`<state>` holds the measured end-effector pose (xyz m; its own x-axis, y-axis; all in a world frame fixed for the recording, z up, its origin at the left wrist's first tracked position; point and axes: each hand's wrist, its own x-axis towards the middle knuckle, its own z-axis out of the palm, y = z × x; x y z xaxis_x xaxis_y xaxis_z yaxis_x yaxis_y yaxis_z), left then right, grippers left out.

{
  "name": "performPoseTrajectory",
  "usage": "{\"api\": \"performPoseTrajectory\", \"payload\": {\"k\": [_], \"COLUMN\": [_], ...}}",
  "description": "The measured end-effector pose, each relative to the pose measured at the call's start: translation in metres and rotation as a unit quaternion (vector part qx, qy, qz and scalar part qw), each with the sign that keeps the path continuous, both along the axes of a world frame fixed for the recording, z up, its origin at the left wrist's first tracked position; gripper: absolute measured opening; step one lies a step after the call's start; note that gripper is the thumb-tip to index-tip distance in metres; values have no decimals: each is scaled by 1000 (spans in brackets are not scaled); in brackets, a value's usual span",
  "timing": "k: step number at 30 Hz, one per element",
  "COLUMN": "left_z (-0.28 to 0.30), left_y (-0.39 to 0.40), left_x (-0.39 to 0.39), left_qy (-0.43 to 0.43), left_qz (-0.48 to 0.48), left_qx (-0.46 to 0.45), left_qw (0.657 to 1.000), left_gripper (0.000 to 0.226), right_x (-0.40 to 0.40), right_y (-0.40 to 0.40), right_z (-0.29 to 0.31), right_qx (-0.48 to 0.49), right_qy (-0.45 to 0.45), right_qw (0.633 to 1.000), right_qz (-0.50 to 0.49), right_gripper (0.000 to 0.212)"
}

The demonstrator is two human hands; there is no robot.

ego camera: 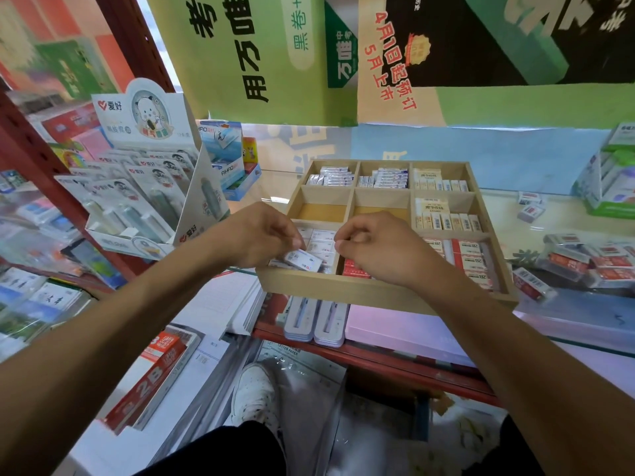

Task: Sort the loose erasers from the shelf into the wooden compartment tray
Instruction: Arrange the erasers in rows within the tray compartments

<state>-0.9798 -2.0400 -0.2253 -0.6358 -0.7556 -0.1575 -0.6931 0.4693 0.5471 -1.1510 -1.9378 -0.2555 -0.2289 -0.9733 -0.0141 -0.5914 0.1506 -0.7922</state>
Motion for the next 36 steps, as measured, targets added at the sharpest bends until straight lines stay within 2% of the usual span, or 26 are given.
{"api": "performPoseTrajectory", "payload": {"k": [4,8,13,24,26,28,30,32,34,36], "left_z": [-4,-7,-9,-4,-8,-12,-15,-15,-14,-15], "left_y": [8,19,24,21,17,15,14,9,3,-2], "left_x": [-10,-16,-12,-4,1,6,8,9,10,11], "left_qy": [-43,-50,-66,-9,12,35,41,34,11,-19], "left_qz": [-9,-1,42,46,48,35,12,15,46,99], "left_qx": [-35,-77,-114,-20,-4,1,-28,-68,-93,-67], "left_qw": [998,996,990,999,999,999,999,997,994,993], "left_gripper": [12,12,13,14,11,9,9,10,18,44], "right_x": [0,0,1,4,6,10,14,17,18,18], "right_y": [0,0,2,0,-1,-2,-2,-3,-4,-4], "right_z": [0,-2,-2,-5,-6,-7,-7,-5,-4,-5], "right_qx": [2,0,-1,-13,-17,-49,-97,-116,-98,-80], "right_qy": [1,10,3,12,33,104,164,176,183,202], "right_qw": [1000,1000,1000,1000,999,993,982,976,974,968], "right_qz": [-3,-4,8,2,0,-3,9,51,94,125], "right_gripper": [8,8,8,7,7,8,10,15,21,26]}}
